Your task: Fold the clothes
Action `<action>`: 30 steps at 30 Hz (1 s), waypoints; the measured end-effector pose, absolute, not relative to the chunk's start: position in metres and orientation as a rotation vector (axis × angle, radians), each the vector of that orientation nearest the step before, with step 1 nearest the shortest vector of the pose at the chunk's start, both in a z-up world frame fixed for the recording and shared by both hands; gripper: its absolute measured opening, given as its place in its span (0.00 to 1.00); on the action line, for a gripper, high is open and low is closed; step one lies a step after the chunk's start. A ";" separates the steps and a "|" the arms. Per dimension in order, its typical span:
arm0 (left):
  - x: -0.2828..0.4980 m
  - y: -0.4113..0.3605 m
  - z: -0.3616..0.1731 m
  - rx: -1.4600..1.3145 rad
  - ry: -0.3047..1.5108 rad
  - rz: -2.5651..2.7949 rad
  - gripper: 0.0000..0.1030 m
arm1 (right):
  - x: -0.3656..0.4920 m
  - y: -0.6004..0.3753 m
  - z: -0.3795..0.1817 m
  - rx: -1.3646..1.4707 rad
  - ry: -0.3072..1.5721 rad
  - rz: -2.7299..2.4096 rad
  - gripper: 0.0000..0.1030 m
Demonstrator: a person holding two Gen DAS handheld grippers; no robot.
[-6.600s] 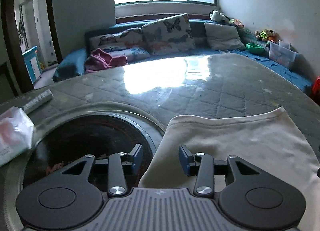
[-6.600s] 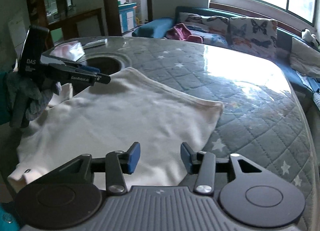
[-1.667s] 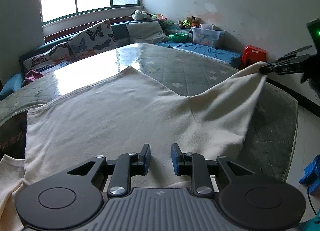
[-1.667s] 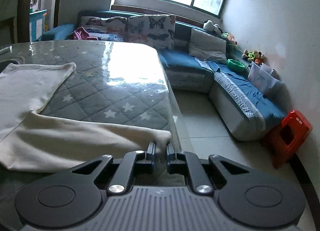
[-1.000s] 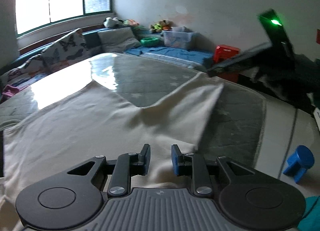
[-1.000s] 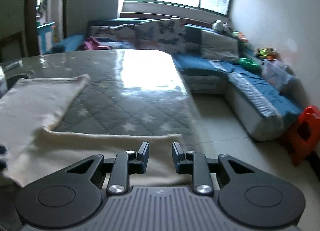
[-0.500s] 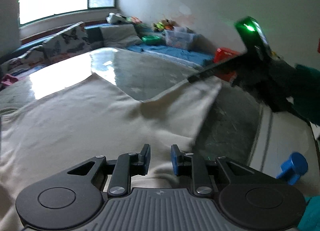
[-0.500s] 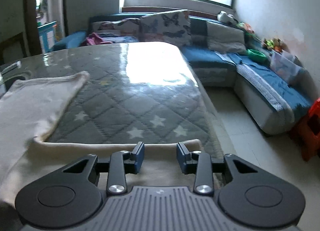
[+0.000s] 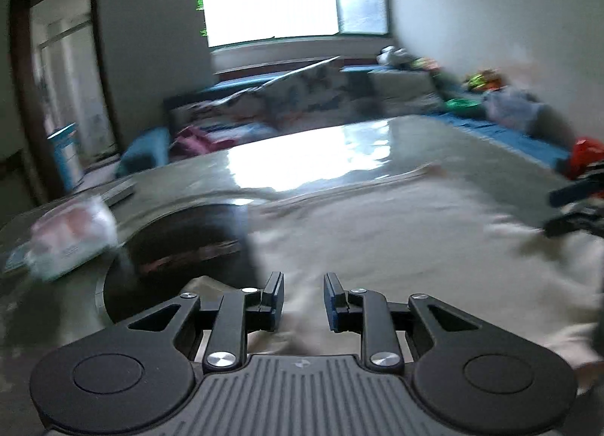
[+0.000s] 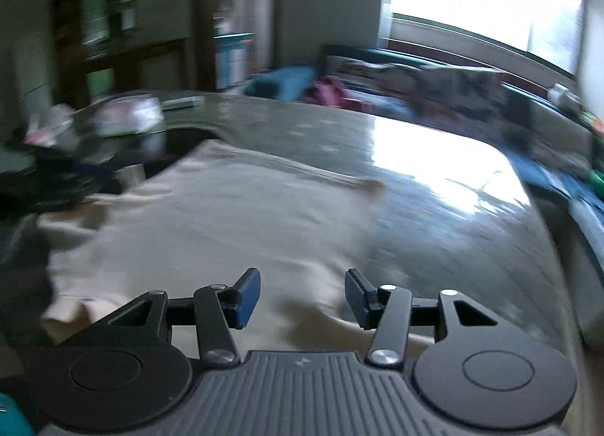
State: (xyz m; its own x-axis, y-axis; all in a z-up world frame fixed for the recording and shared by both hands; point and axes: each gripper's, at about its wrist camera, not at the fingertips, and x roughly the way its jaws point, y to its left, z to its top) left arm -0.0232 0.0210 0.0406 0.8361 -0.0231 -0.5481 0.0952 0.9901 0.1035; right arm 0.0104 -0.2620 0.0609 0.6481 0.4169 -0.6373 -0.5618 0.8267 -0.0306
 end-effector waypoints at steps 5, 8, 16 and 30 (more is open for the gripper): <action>-0.016 0.047 0.030 0.132 0.614 -0.041 0.24 | 0.009 -0.216 0.060 -0.289 0.671 0.679 0.49; -0.013 0.055 0.022 0.123 0.636 -0.045 0.24 | 0.008 -0.196 0.058 -0.313 0.678 0.728 0.50; -0.007 0.054 0.008 0.115 0.662 -0.084 0.24 | 0.006 -0.171 0.053 -0.355 0.704 0.775 0.53; -0.043 0.118 0.035 -0.152 0.506 0.083 0.04 | -0.001 -0.148 0.056 -0.411 0.696 0.815 0.55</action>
